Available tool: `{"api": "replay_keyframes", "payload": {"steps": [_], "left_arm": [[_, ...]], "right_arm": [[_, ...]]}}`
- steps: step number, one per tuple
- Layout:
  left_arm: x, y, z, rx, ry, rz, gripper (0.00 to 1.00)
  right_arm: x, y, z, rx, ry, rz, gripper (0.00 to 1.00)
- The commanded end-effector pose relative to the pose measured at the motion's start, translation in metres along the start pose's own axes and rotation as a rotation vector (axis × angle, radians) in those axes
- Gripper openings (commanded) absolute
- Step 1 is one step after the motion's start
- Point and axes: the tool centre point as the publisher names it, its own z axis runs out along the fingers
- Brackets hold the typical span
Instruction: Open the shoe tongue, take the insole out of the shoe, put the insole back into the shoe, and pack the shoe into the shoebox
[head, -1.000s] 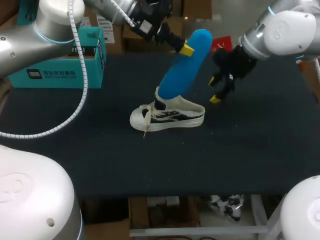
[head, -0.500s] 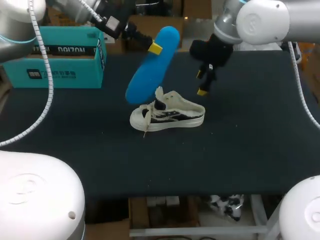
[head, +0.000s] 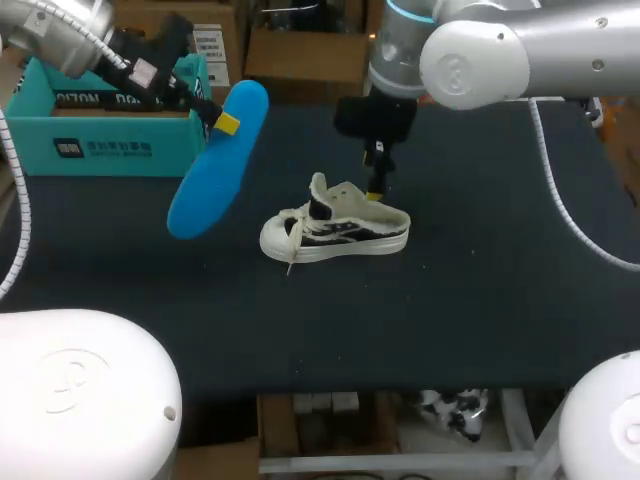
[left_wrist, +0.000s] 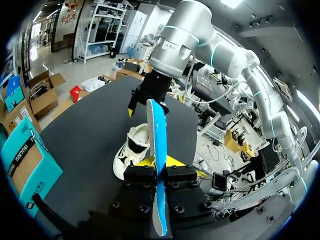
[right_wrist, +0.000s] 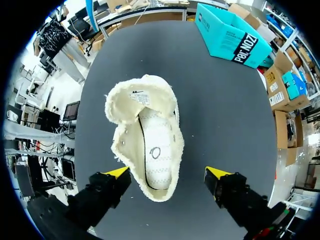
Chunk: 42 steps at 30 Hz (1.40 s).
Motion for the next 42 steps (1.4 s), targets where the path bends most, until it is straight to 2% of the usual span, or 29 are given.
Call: {"api": "replay_keyframes", "payload": {"steps": [1, 5, 12, 13, 14, 15, 16, 20, 21, 23, 26, 27, 28, 35, 42], "left_arm": [[-0.007, 0.026, -0.005, 0.022, -0.071, -0.036, 0.00], [-0.017, 0.041, -0.009, 0.021, -0.088, -0.071, 0.00], [-0.030, 0.059, -0.013, 0.013, -0.114, -0.120, 0.00], [-0.032, 0.061, -0.012, 0.010, -0.115, -0.124, 0.00], [-0.033, 0.062, -0.011, 0.008, -0.117, -0.129, 0.00], [-0.035, 0.064, -0.011, 0.005, -0.118, -0.133, 0.00], [-0.036, 0.065, -0.010, 0.002, -0.120, -0.137, 0.00], [-0.041, 0.069, -0.007, -0.006, -0.124, -0.145, 0.00], [-0.042, 0.070, -0.007, -0.006, -0.124, -0.146, 0.00], [-0.044, 0.073, -0.006, -0.008, -0.124, -0.149, 0.00], [-0.047, 0.076, -0.005, -0.011, -0.127, -0.154, 0.00], [-0.048, 0.077, -0.006, -0.011, -0.128, -0.155, 0.00], [-0.049, 0.078, -0.006, -0.010, -0.129, -0.156, 0.00], [-0.057, 0.081, -0.006, -0.010, -0.123, -0.160, 0.00], [-0.063, 0.071, -0.004, -0.027, -0.086, -0.122, 0.00]], "right_arm": [[-0.007, 0.011, 0.011, 0.111, 0.010, -0.002, 1.00], [-0.010, 0.014, 0.015, 0.136, 0.010, 0.001, 1.00], [-0.014, 0.018, 0.027, 0.181, 0.009, 0.025, 0.94], [-0.015, 0.018, 0.030, 0.189, 0.013, 0.029, 0.91], [-0.015, 0.018, 0.032, 0.189, 0.014, 0.029, 0.85], [-0.015, 0.018, 0.034, 0.198, 0.017, 0.035, 0.73], [-0.015, 0.018, 0.036, 0.212, 0.020, 0.043, 0.69], [-0.015, 0.019, 0.042, 0.219, 0.017, 0.049, 0.70], [-0.015, 0.019, 0.044, 0.221, 0.014, 0.055, 0.67], [-0.015, 0.018, 0.047, 0.218, 0.012, 0.058, 0.54], [-0.014, 0.021, 0.051, 0.216, 0.009, 0.060, 0.44], [-0.013, 0.022, 0.052, 0.217, 0.003, 0.064, 0.31], [-0.013, 0.023, 0.053, 0.219, -0.001, 0.066, 0.00], [-0.009, 0.026, 0.055, 0.232, -0.022, 0.101, 0.00], [0.001, 0.025, 0.047, 0.227, -0.032, 0.192, 0.00]]}}
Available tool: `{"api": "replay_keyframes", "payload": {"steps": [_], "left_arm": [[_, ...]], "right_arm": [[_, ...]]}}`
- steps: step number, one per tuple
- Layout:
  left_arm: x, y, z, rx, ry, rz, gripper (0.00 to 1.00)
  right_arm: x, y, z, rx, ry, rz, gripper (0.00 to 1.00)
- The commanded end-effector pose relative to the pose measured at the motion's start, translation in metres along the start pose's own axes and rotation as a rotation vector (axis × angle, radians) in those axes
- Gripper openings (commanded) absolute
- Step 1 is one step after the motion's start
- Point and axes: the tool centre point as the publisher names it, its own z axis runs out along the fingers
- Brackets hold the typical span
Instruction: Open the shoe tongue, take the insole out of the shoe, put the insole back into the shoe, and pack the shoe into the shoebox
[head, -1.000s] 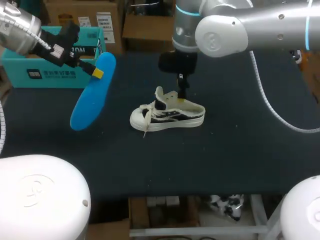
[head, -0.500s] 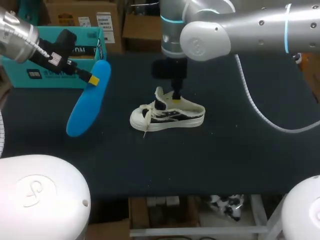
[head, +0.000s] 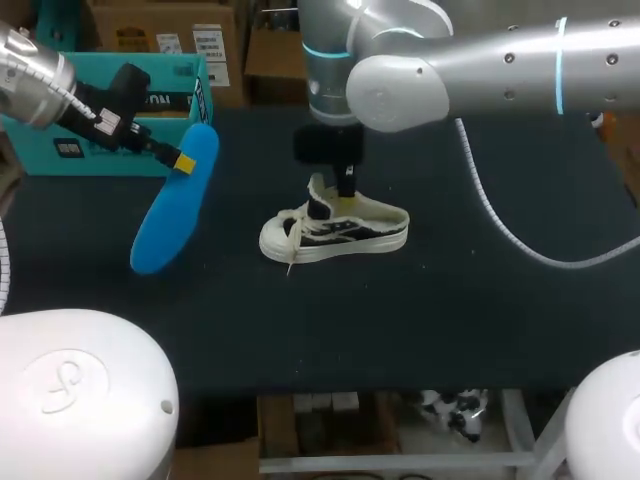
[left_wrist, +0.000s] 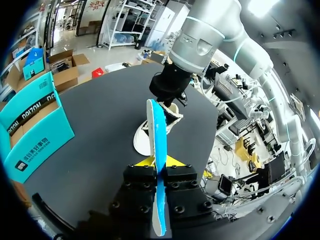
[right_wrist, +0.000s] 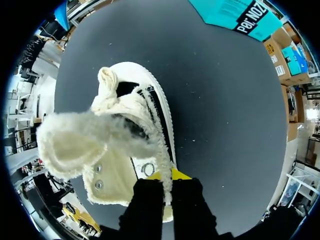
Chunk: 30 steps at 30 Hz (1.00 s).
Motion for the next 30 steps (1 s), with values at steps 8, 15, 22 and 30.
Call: {"api": "replay_keyframes", "payload": {"steps": [8, 15, 22, 30], "left_arm": [[-0.006, -0.043, 0.005, -0.034, 0.105, 0.119, 0.00], [0.000, -0.083, 0.016, -0.069, 0.205, 0.231, 0.00], [-0.001, -0.110, 0.030, -0.104, 0.311, 0.316, 0.00], [-0.007, -0.125, 0.041, -0.143, 0.386, 0.371, 0.00]], "right_arm": [[0.016, -0.008, -0.022, -0.042, 0.042, 0.236, 0.00], [0.026, -0.015, -0.037, -0.112, 0.076, 0.454, 0.00], [0.040, -0.018, -0.038, -0.198, 0.103, 0.662, 0.00], [0.055, -0.014, -0.030, -0.302, 0.133, 0.848, 0.00]]}}
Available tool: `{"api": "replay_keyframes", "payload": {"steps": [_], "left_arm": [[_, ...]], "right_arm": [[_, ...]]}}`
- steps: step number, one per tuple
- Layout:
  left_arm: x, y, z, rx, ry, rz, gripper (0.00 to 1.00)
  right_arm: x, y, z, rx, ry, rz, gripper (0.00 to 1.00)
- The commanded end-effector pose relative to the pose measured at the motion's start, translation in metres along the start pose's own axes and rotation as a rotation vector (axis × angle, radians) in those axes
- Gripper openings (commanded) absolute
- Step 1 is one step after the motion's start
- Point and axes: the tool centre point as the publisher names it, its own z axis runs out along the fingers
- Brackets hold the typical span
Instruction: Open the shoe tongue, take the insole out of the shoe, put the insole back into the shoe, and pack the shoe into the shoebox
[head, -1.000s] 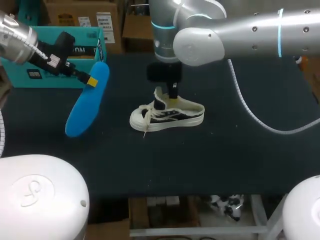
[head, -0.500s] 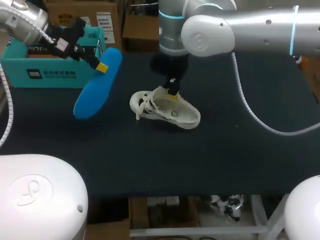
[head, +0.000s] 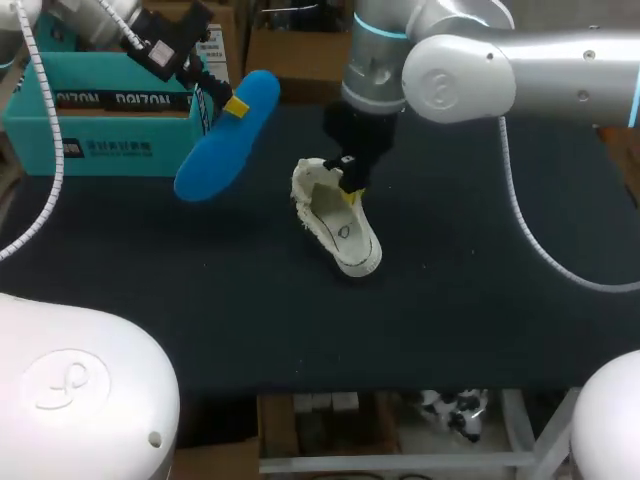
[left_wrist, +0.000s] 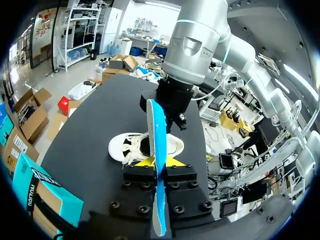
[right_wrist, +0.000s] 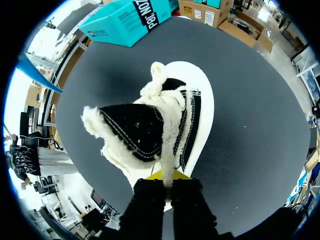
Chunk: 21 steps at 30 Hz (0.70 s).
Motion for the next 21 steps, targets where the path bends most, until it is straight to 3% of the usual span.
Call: {"api": "replay_keyframes", "payload": {"steps": [1, 10, 21], "left_arm": [[-0.013, -0.007, 0.003, -0.037, 0.178, 0.011, 0.00], [-0.026, -0.002, 0.008, -0.038, 0.216, 0.028, 0.00], [-0.024, 0.000, 0.012, -0.013, 0.236, 0.057, 0.00]], "right_arm": [[0.001, -0.010, 0.006, -0.129, 0.013, 0.060, 0.00], [-0.003, -0.016, 0.018, -0.168, 0.042, 0.176, 0.00], [-0.009, -0.015, 0.014, -0.161, 0.034, 0.230, 0.00]]}}
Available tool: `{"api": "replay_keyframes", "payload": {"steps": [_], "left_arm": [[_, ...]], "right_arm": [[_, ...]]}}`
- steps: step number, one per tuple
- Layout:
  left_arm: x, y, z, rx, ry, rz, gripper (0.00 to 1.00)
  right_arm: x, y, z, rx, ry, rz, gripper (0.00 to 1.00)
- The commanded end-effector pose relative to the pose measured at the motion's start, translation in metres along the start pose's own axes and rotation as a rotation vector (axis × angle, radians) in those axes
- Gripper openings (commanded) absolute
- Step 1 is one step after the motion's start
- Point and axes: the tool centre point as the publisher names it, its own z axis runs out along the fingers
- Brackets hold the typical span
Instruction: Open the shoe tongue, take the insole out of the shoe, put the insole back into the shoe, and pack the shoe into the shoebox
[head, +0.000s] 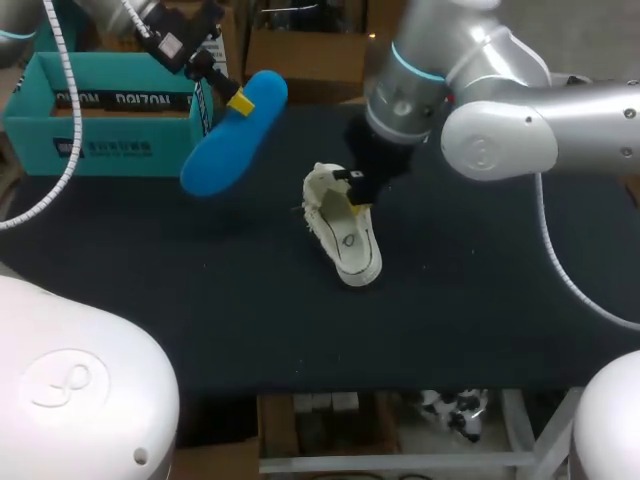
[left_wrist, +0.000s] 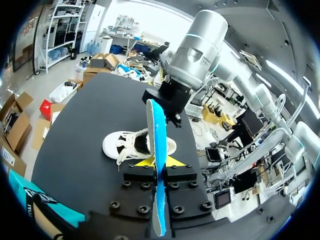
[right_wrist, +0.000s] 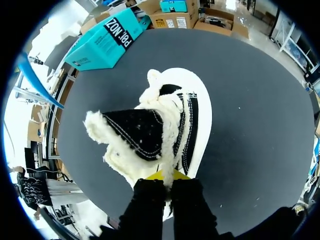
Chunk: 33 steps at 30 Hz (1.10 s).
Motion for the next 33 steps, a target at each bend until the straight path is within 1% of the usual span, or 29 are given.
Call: {"api": "replay_keyframes", "payload": {"steps": [1, 6, 7, 8, 9, 13, 17, 21, 23, 25, 33], "left_arm": [[-0.002, 0.000, 0.003, 0.009, 0.051, 0.006, 0.00], [0.004, -0.004, 0.008, 0.010, 0.056, 0.016, 0.00], [0.005, -0.005, 0.009, 0.008, 0.056, 0.017, 0.00], [0.006, -0.006, 0.010, 0.007, 0.057, 0.019, 0.00], [0.008, -0.006, 0.011, 0.007, 0.056, 0.021, 0.00], [0.014, -0.008, 0.013, 0.013, 0.060, 0.035, 0.00], [0.023, -0.012, 0.015, 0.034, 0.074, 0.067, 0.00], [0.039, -0.020, 0.017, 0.073, 0.118, 0.121, 0.00], [0.050, -0.026, 0.018, 0.096, 0.154, 0.139, 0.00], [0.059, -0.035, 0.017, 0.123, 0.177, 0.130, 0.00], [0.059, -0.035, 0.017, 0.123, 0.177, 0.130, 0.00]], "right_arm": [[-0.004, -0.003, -0.006, -0.002, -0.011, 0.017, 0.00], [-0.013, -0.010, -0.012, -0.002, -0.010, 0.024, 0.00], [-0.014, -0.011, -0.012, -0.002, -0.007, 0.025, 0.20], [-0.015, -0.012, -0.012, -0.002, -0.003, 0.025, 0.49], [-0.017, -0.013, -0.012, -0.003, -0.002, 0.026, 1.00], [-0.021, -0.015, -0.013, -0.006, 0.005, 0.026, 1.00], [-0.024, -0.023, -0.024, -0.013, 0.010, 0.037, 1.00], [-0.025, -0.037, -0.044, -0.035, 0.015, 0.083, 1.00], [-0.025, -0.037, -0.044, -0.035, 0.015, 0.083, 1.00], [-0.025, -0.037, -0.044, -0.035, 0.015, 0.083, 1.00], [-0.025, -0.037, -0.044, -0.035, 0.015, 0.083, 1.00]]}}
